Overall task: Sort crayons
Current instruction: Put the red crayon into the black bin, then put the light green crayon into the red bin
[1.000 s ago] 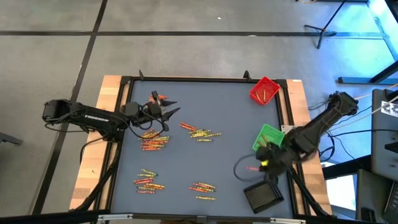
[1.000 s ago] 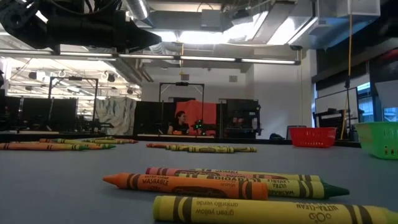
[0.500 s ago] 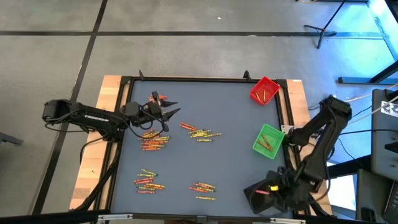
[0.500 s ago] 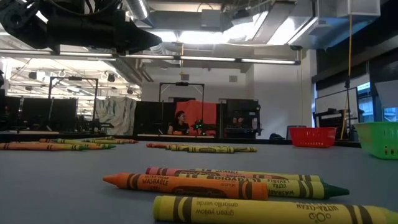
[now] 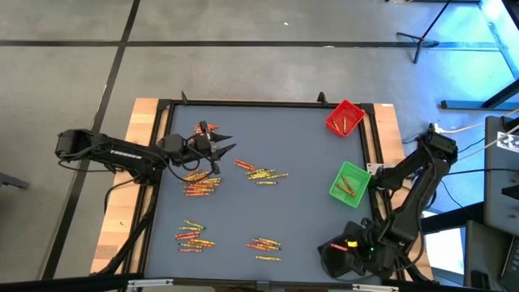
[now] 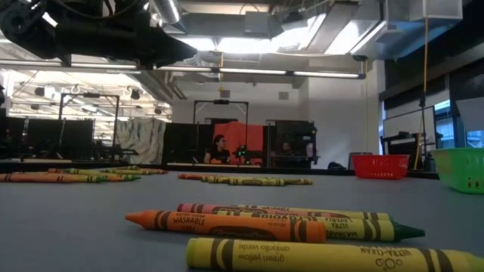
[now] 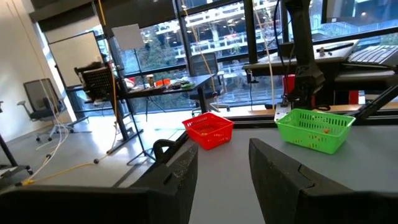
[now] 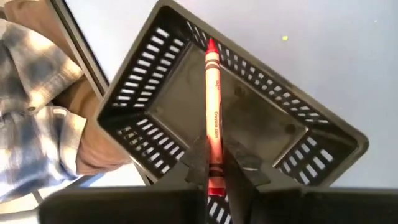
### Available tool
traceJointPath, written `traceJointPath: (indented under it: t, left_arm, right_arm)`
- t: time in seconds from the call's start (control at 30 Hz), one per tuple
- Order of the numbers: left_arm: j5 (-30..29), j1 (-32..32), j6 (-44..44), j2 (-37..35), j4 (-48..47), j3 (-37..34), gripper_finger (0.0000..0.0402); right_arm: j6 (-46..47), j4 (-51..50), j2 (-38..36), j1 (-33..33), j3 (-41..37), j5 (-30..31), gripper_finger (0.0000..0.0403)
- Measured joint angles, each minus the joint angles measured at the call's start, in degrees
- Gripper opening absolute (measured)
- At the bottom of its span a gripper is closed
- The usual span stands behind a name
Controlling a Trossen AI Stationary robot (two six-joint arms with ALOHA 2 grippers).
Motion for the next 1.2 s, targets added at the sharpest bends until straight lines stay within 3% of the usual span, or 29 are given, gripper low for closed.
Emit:
traceJointPath:
  t: [0.27, 0.43, 0.83, 1.2]
  left_arm:
    - [0.0, 0.0, 0.0, 0.0, -0.2, 0.0, 0.0127]
    - [0.0, 0.0, 0.0, 0.0, -0.2, 0.0, 0.0127]
    - [2.5, -0.5, -4.1, 0.0, -3.1, 0.0, 0.0128]
    - [3.0, -3.2, -4.2, 3.3, -4.5, 0.0, 0.0127]
  right_arm:
    - [-0.6, -1.4, -0.2, -0.8, 0.0, -4.1, 0.013]
    - [-3.9, -1.6, -3.4, -4.3, 0.0, -2.9, 0.0157]
    - [-54.6, 0.0, -4.3, -26.8, 0.0, 20.0, 0.0161]
    - [-79.7, 5.8, 0.9, -43.4, 0.0, 19.8, 0.0161]
